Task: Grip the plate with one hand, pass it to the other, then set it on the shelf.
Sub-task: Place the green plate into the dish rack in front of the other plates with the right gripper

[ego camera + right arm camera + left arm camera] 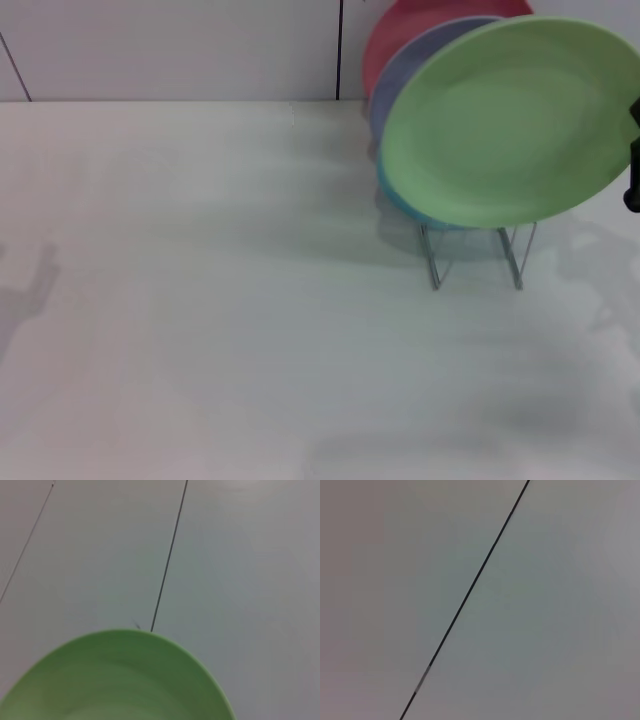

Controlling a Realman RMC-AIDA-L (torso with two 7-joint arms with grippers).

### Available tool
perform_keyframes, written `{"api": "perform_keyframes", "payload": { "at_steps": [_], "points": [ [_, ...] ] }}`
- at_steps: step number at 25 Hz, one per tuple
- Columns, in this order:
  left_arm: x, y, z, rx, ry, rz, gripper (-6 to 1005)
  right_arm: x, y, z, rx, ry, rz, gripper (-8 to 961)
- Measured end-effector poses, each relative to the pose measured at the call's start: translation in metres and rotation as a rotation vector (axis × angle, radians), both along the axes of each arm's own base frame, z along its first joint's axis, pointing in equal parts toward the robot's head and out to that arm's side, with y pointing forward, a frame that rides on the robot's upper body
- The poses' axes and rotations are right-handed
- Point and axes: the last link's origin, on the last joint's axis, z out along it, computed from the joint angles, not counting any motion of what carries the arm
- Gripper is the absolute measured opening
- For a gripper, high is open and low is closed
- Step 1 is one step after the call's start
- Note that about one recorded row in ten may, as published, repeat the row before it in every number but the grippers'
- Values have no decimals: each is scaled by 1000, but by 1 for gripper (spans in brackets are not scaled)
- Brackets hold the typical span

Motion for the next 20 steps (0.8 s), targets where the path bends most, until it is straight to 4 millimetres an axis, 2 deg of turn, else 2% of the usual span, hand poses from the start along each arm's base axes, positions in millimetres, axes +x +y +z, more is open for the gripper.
{"api": "perform_keyframes", "payload": {
  "at_steps": [8,20],
  "points": [
    [1,-4,-1,7,-15,-6,749,-5,1,7,39,-33,44,18],
    [5,-8,-3,20,-43,-22,749,-11,5,4,73,-141,78,18]
  ]
}}
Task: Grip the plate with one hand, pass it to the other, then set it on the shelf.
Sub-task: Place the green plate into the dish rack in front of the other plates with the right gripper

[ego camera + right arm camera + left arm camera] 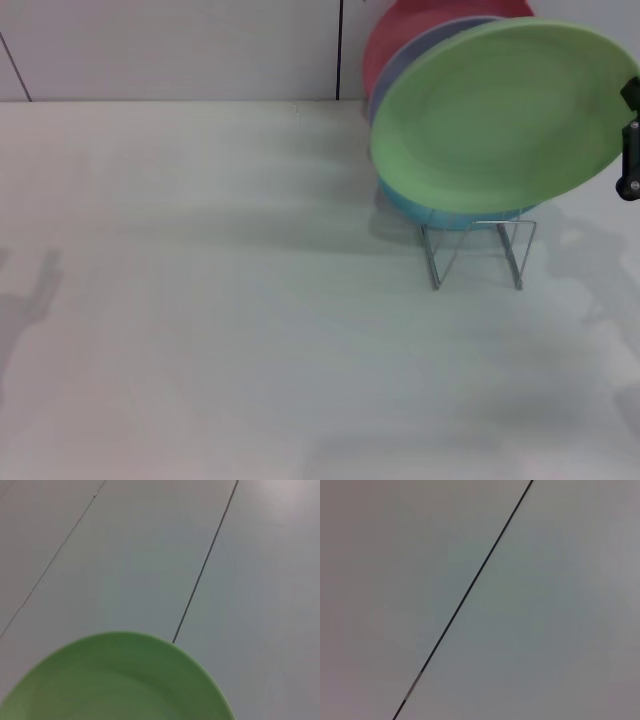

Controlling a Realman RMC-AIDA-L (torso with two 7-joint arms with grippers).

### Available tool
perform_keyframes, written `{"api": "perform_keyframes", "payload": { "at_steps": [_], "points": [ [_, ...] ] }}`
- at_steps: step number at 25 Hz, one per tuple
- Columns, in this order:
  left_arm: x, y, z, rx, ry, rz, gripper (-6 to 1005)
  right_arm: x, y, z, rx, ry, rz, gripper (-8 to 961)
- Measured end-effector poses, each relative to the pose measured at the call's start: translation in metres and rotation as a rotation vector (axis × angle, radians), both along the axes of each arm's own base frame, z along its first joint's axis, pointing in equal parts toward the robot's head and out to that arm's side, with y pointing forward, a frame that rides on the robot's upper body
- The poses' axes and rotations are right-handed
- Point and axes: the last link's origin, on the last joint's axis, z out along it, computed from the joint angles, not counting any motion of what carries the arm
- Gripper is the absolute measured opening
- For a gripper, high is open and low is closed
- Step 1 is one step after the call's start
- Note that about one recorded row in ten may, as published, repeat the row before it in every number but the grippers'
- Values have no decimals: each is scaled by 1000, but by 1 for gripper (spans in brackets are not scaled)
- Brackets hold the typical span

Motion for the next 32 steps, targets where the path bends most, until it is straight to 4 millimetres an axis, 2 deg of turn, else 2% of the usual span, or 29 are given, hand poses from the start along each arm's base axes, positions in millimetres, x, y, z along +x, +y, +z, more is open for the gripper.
{"api": "perform_keyframes", "payload": {
  "at_steps": [32],
  "points": [
    [5,-5,5,31,-35,-40,749,15,-4,-2,-18,-78,-61,18]
  ]
}}
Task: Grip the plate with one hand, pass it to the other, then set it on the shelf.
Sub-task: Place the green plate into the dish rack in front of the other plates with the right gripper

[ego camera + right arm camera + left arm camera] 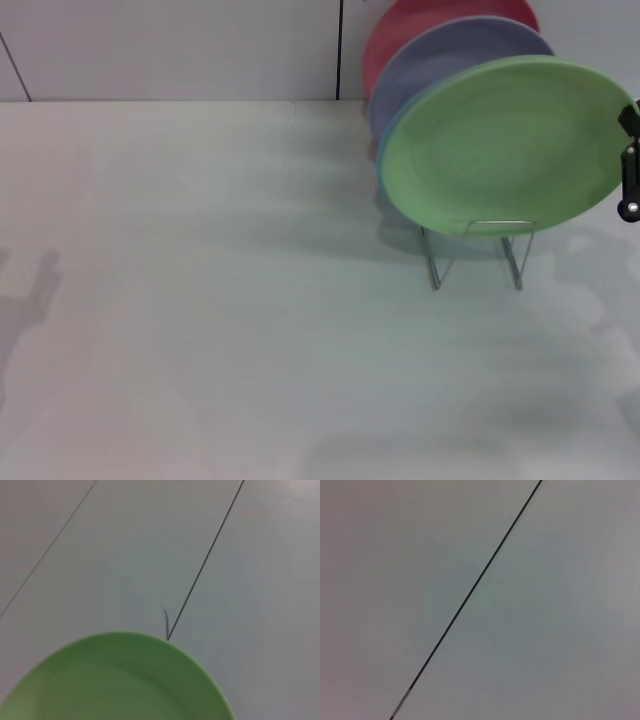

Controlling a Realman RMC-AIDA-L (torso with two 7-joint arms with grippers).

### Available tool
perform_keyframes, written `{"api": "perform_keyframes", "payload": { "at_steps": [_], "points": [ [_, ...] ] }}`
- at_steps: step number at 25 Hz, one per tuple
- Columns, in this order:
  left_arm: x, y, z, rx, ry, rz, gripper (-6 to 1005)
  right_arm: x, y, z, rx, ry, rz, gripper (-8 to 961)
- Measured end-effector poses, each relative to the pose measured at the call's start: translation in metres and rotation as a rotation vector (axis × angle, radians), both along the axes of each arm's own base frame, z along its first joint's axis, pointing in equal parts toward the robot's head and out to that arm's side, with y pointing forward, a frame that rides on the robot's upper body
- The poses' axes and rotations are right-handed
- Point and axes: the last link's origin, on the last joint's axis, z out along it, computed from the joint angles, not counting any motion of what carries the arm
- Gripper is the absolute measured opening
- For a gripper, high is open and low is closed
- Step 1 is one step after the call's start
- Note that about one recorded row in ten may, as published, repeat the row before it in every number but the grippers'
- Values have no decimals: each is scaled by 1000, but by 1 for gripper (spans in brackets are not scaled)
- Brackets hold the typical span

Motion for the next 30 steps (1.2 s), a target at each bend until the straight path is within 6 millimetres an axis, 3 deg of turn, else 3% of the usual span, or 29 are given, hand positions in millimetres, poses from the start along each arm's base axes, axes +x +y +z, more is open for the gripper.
{"api": "perform_keyframes", "payload": {
  "at_steps": [30],
  "points": [
    [1,0,3,0,-22,-16,747,5,-5,-10,-28,-42,-27,19]
  ]
}}
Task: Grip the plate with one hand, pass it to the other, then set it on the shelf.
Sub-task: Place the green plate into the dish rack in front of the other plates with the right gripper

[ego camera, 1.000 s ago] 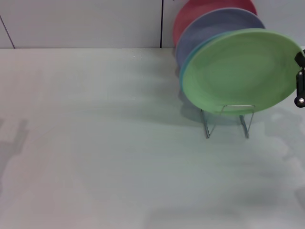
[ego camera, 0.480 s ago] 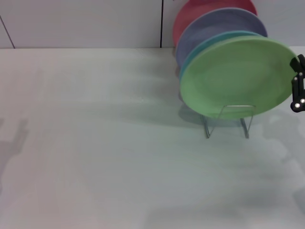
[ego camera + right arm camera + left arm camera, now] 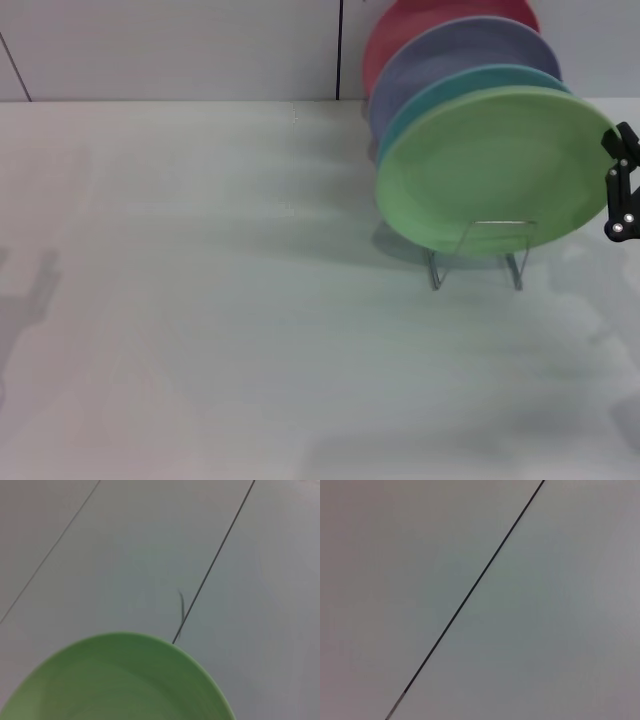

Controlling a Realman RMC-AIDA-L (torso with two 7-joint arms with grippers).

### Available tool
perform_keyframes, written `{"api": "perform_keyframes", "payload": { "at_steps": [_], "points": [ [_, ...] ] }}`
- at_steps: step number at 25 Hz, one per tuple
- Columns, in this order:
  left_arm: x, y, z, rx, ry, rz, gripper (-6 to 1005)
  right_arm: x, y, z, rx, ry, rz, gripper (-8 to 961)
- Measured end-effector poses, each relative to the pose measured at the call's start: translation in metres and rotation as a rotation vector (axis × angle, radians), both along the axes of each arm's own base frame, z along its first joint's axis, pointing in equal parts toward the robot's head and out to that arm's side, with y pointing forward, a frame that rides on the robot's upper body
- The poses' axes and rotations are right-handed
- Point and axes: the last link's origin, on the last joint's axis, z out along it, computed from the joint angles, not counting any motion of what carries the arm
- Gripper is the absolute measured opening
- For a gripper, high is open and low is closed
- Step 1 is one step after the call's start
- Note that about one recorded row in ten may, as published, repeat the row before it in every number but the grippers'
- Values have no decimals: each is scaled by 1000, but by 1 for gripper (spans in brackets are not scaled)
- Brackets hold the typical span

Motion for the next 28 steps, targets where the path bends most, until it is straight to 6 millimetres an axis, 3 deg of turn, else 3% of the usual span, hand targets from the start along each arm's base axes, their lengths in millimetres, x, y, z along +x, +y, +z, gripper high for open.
{"api": "perform_keyframes", "payload": {
  "at_steps": [28],
  "points": [
    [1,3,1,-3,-11,-9,742,3,3,-4,-26,-24,-23,19]
  ]
}}
